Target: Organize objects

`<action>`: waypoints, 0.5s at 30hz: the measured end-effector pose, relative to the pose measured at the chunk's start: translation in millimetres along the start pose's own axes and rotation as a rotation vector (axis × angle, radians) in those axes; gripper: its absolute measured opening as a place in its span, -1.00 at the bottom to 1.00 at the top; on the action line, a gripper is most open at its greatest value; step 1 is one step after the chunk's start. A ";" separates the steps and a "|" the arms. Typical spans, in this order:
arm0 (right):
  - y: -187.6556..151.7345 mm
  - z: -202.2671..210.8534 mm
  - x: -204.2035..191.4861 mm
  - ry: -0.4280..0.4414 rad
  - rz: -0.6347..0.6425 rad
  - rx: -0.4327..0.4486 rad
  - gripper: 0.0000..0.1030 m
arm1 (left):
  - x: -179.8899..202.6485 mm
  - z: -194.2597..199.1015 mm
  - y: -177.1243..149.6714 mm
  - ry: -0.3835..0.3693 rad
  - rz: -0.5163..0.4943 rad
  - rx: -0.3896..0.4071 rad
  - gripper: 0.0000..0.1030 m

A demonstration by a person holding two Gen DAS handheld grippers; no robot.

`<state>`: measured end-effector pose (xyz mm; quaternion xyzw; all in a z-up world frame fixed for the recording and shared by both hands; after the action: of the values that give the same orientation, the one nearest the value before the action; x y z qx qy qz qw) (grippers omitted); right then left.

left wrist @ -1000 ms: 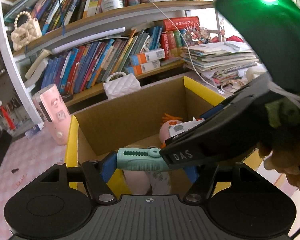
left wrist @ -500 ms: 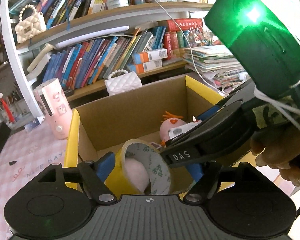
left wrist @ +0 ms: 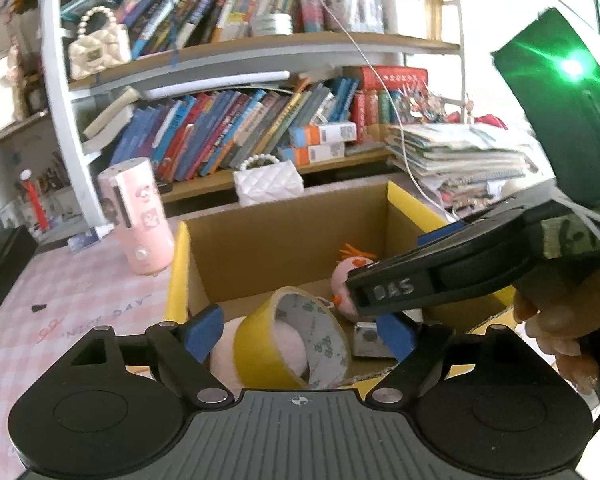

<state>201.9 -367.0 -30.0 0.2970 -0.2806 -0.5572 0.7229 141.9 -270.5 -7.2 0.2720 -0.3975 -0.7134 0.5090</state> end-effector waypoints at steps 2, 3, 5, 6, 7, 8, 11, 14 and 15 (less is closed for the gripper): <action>1.5 9.3 -0.4 -0.012 -0.016 0.027 0.24 | -7.3 9.1 0.5 0.011 0.029 0.008 0.74; 2.1 14.0 -1.1 -0.019 -0.024 0.040 0.25 | -10.8 13.3 0.8 0.018 0.042 0.010 0.77; 3.2 25.2 -3.7 -0.036 -0.042 0.070 0.28 | -19.3 23.2 0.3 0.037 0.064 0.017 0.80; 3.6 31.0 -5.6 -0.044 -0.050 0.086 0.34 | -23.7 27.5 -0.3 0.048 0.073 0.019 0.81; 3.6 37.0 -8.2 -0.053 -0.060 0.102 0.37 | -28.2 31.6 -1.2 0.060 0.082 0.022 0.82; 3.4 42.2 -10.7 -0.062 -0.069 0.114 0.38 | -33.1 36.1 -2.5 0.074 0.090 0.025 0.83; 0.4 57.6 -22.4 -0.088 -0.098 0.142 0.41 | -50.7 50.4 -8.4 0.117 0.120 0.028 0.87; -5.3 67.5 -38.7 -0.114 -0.122 0.155 0.48 | -67.8 63.8 -16.2 0.146 0.140 0.022 0.87; -7.2 70.4 -45.4 -0.124 -0.128 0.158 0.51 | -73.2 67.9 -18.8 0.154 0.143 0.018 0.88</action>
<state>135.4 -332.5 8.1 0.3352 -0.3481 -0.5957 0.6415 102.9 -178.7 12.1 0.3015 -0.3820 -0.6488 0.5850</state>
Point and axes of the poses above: each gripper's, at about its wrist camera, not at the fingertips, and z roughly against the way its jaws point, x to its right, y to its top, the point moved 3 cm from there along -z, roughly the way its jaws point, and after that the axes turned 7 degrees about z, right-handed, at the moved point
